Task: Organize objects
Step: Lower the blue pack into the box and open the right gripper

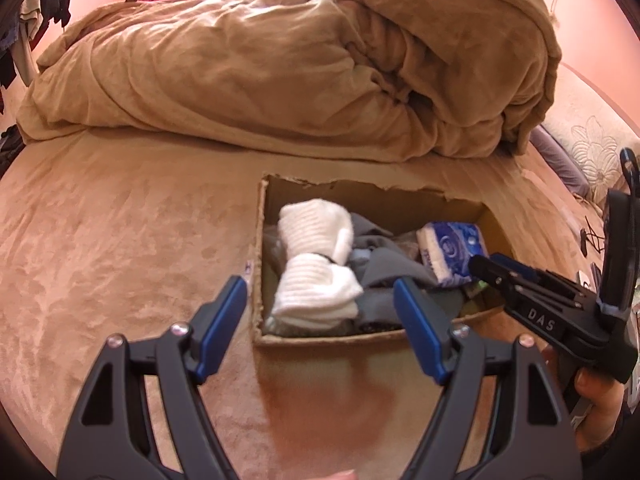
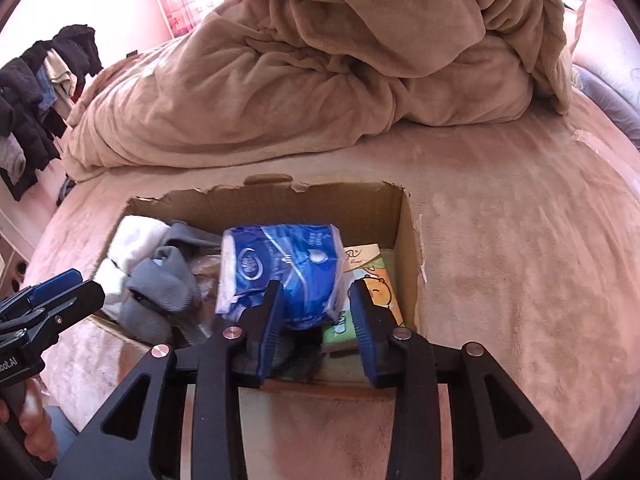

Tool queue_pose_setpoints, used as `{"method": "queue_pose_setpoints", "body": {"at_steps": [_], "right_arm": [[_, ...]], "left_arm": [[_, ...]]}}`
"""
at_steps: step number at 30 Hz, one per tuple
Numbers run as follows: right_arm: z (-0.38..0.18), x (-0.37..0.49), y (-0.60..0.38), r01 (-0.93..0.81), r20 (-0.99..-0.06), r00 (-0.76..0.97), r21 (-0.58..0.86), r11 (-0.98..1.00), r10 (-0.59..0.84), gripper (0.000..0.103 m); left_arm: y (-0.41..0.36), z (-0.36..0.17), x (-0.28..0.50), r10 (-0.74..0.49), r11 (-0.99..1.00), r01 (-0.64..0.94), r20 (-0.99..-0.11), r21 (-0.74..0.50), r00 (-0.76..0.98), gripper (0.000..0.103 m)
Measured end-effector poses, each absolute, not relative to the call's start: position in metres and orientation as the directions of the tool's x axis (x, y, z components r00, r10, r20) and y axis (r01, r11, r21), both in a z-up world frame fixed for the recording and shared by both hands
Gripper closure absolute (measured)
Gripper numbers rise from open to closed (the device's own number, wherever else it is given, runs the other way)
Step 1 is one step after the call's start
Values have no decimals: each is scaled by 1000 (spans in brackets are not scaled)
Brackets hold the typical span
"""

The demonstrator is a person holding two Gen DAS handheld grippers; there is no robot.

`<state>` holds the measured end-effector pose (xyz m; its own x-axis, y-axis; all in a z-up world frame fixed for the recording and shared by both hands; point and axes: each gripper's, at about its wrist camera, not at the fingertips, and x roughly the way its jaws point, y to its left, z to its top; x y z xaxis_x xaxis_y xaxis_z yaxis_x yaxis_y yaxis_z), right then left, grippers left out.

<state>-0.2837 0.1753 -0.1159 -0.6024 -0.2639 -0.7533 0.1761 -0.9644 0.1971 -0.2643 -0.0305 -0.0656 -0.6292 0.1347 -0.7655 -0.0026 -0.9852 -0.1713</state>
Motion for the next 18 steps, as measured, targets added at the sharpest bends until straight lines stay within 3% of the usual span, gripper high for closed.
{"method": "queue_pose_setpoints", "body": {"at_steps": [7,18], "right_arm": [[-101,-268,176,164,-739,-626,187,-969,-249,41],[-63,-216,174,168,-704,-669,171,-971,-239,40]], "left_arm": [[-30,-47,-245,129,-986,-7,-752,-164,-647,26],[-25,-13,-193,138,-986,-29,-722,-161,-678,26]]}}
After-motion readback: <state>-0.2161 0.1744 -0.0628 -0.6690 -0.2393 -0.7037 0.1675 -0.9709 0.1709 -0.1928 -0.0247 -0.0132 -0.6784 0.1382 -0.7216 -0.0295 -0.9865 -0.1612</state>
